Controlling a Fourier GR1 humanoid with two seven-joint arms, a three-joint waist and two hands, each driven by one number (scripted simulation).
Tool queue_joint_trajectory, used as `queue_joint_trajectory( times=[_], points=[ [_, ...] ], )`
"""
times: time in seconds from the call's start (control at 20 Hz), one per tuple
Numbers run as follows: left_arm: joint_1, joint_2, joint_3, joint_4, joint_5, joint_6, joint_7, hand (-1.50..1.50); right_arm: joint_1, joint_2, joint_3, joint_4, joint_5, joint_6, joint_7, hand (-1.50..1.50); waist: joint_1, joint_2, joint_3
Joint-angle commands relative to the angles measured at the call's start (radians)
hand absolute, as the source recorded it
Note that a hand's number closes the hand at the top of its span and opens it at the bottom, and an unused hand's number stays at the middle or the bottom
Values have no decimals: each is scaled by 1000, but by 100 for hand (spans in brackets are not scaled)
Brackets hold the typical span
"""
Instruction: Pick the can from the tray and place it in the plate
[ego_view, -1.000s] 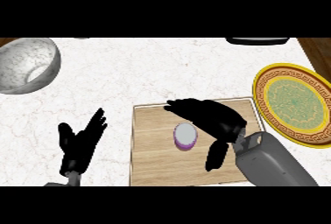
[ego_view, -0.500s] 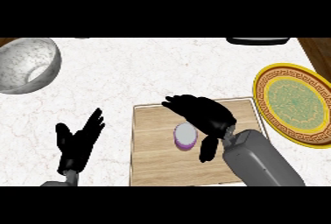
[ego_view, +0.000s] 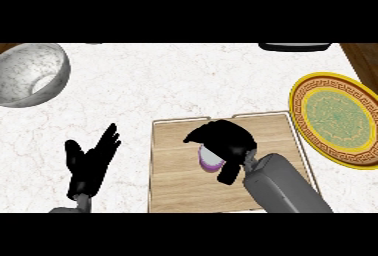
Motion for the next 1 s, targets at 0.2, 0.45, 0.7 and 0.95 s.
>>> queue_joint_trajectory(
  times=[0.2,0.45,0.7,0.95],
  points=[
    [29,-17,3,-4,-26,-25,-24,0,-27,3,3,142,147,-122,-178,150,3,1,0],
    [21,10,45,-14,-11,-57,-2,0,42,-3,0,96,203,-197,-231,150,0,1,0],
    [18,-11,38,-13,-17,-21,-13,0,-34,37,-378,196,211,-312,283,150,-49,18,0],
    [23,-5,50,-25,-18,-12,-16,0,-103,12,-570,195,281,-506,568,150,-54,16,-1]
  ],
)
